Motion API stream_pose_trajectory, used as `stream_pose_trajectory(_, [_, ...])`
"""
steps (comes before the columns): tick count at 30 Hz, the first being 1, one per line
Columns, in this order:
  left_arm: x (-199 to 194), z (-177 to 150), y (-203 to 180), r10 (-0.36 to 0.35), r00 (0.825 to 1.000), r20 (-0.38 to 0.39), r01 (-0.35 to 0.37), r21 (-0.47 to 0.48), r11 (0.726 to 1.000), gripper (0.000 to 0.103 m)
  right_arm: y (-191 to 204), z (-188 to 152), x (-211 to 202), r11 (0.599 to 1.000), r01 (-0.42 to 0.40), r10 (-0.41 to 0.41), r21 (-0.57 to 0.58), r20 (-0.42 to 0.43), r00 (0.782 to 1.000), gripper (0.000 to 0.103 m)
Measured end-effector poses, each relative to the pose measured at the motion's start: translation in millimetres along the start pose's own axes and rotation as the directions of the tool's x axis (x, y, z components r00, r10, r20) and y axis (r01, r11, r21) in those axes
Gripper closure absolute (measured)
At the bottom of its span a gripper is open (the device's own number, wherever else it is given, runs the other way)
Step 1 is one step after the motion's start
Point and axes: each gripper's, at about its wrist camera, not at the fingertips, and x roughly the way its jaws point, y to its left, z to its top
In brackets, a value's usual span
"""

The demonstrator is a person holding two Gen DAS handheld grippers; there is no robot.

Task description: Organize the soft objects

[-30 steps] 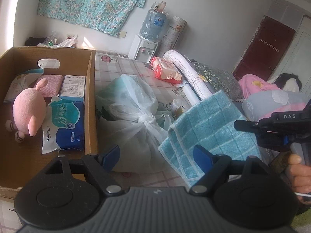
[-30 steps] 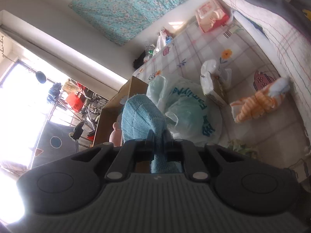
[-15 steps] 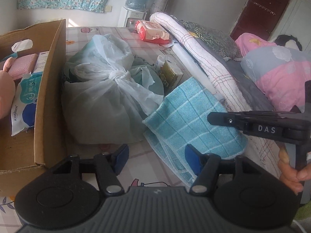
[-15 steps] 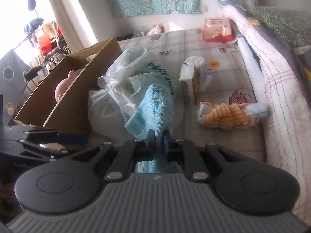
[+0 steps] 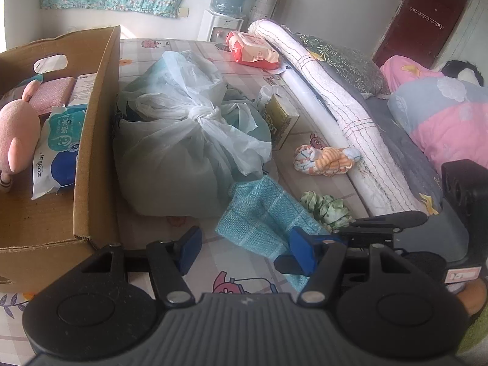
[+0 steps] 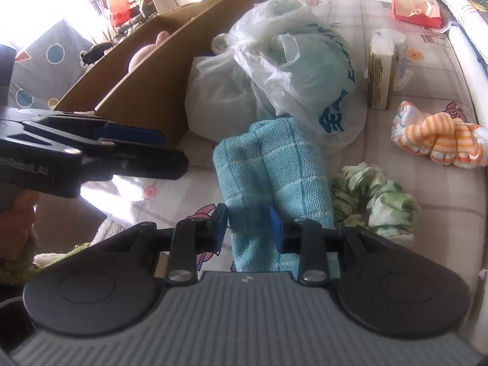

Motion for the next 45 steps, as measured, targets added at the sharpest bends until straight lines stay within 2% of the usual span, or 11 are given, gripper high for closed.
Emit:
stream_pose_trajectory(1, [1.0,-0.5,-1.0,-0.001,1.0,-0.001,0.001,0.0,1.0,0.038,-2.4,0.1,-8.9,1.0,-0.007,0.007,0.004,0.026,1.0,0.057])
stream_pose_trajectory(2, [2.0,-0.8,-2.1,-0.002,1.0,-0.003,0.002,0.001,1.0,0.039,-6.5,-1.2,-20.3,1.0,-0.013,0.012,0.014,0.058,0.998,0.055])
stream_pose_trajectory(6, [10.7,-5.2,-10.5,-0.019,0.999,-0.038,0.02,0.024,1.0,0.04,-34.1,-2.8,-47.3,0.99,-0.029,0.011,0.139,0.124,0.992,0.055])
stream_pose_trajectory(11, [31.4,-14.8,-21.7,-0.073,0.988,-0.138,0.079,0.039,0.996,0.04,-63.3,8.3,-42.9,0.954,-0.115,0.077,0.275,0.147,0.986,0.055])
stream_pose_trajectory(14, [45.7,-17.2,-24.4,-0.091,0.979,-0.183,0.097,0.026,0.995,0.039,-65.2,23.6,-23.0,0.947,-0.142,0.116,0.287,0.105,0.988,0.055])
stream_pose_trajectory(19, [66.5,-14.4,-19.9,-0.125,0.97,-0.206,0.123,-0.024,0.992,0.038,-58.4,48.3,15.7,0.972,-0.078,0.087,0.223,-0.031,0.996,0.055])
stream_pose_trajectory(26, [86.3,-7.1,-10.6,-0.169,0.96,-0.225,0.154,-0.081,0.985,0.03,-60.3,65.4,58.3,0.979,-0.072,0.11,0.191,-0.195,0.975,0.055])
stream_pose_trajectory(31, [90.7,-1.6,-5.1,-0.192,0.957,-0.216,0.174,-0.103,0.979,0.028,-62.2,73.2,73.2,0.975,-0.101,0.145,0.2,-0.224,0.964,0.055])
stream_pose_trajectory(33, [90.9,0.2,-3.1,-0.2,0.958,-0.208,0.18,-0.11,0.977,0.028,-63.8,74.7,74.4,0.97,-0.103,0.152,0.22,-0.223,0.963,0.058])
stream_pose_trajectory(38, [89.6,4.5,1.3,-0.217,0.96,-0.177,0.195,-0.13,0.972,0.03,-65.6,69.2,69.9,0.958,-0.095,0.156,0.27,-0.216,0.964,0.082])
stream_pose_trajectory(45, [68.7,9.9,-3.5,-0.22,0.97,-0.1,0.213,-0.078,0.974,0.034,-67.8,61.8,34.7,0.918,-0.13,0.182,0.376,-0.107,0.977,0.088])
